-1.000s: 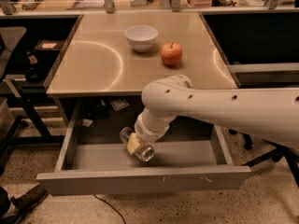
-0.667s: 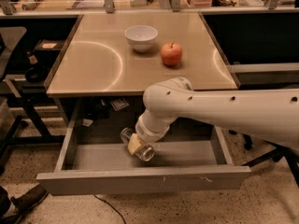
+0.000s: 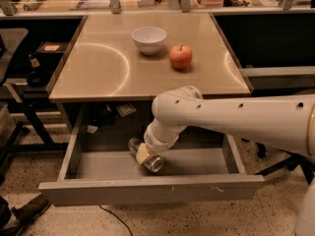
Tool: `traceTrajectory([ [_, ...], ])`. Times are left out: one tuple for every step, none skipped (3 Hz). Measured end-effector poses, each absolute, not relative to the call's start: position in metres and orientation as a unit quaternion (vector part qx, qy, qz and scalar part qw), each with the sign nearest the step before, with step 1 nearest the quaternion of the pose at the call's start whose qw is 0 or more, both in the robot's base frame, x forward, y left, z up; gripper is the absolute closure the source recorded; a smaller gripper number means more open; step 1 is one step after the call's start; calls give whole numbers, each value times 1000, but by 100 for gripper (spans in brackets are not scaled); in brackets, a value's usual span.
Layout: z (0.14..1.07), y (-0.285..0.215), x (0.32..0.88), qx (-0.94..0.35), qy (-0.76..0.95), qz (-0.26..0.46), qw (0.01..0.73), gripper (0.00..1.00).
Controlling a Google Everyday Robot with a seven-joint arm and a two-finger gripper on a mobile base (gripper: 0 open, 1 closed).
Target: Place redbull can into top drawer
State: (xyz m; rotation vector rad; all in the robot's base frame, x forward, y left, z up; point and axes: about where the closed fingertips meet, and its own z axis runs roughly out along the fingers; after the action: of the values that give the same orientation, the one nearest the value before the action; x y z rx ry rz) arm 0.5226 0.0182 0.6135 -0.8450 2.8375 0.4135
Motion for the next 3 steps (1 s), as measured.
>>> traceTrajectory([
  [614, 18, 523, -282, 946, 138, 76, 82],
  [614, 18, 523, -282, 946, 138, 76, 58],
  [614, 18, 523, -282, 946, 138, 76, 35],
])
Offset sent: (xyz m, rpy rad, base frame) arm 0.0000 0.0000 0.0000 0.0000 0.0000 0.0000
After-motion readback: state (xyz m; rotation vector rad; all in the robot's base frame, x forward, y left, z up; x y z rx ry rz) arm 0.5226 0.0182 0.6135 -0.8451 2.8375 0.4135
